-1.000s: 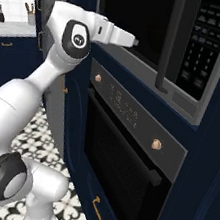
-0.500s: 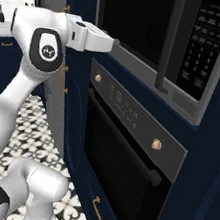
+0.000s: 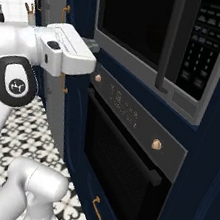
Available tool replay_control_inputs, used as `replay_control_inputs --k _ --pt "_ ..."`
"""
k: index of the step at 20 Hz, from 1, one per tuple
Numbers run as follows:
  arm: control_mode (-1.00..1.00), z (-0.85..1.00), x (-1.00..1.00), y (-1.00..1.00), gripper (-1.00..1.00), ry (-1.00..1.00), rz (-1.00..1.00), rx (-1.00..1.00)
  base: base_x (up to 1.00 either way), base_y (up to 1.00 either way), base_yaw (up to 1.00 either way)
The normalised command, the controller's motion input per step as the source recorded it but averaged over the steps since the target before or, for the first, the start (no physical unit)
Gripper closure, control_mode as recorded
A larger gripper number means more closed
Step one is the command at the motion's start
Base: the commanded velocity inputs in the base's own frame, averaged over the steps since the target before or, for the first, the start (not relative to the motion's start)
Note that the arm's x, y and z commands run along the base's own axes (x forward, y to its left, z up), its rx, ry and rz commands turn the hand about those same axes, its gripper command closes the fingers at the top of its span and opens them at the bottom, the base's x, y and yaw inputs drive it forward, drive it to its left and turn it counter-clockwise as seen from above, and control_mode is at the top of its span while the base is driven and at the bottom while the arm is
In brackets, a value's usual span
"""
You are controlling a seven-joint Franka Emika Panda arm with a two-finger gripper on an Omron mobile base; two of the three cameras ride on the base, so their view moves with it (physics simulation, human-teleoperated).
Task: Pick the cucumber from the sink and place it in the bowl. Then pick the bowl and place it in the microwave. Then close the microwave door and press the start button.
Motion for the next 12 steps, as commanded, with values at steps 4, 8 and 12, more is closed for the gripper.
replay_control_inputs --k 4,8,12 --pt "-1.0 0.01 -0.62 -0.24 1.0 -0.04 0.0 0.0 0.0 0.0 0.0" --pt "-1.0 0.08 -0.63 -0.32 1.0 -0.1 0.0 0.0 0.0 0.0 0.0" --pt "-1.0 0.0 -0.16 -0.09 1.0 0.0 0.0 0.0 0.0 0.0 0.0"
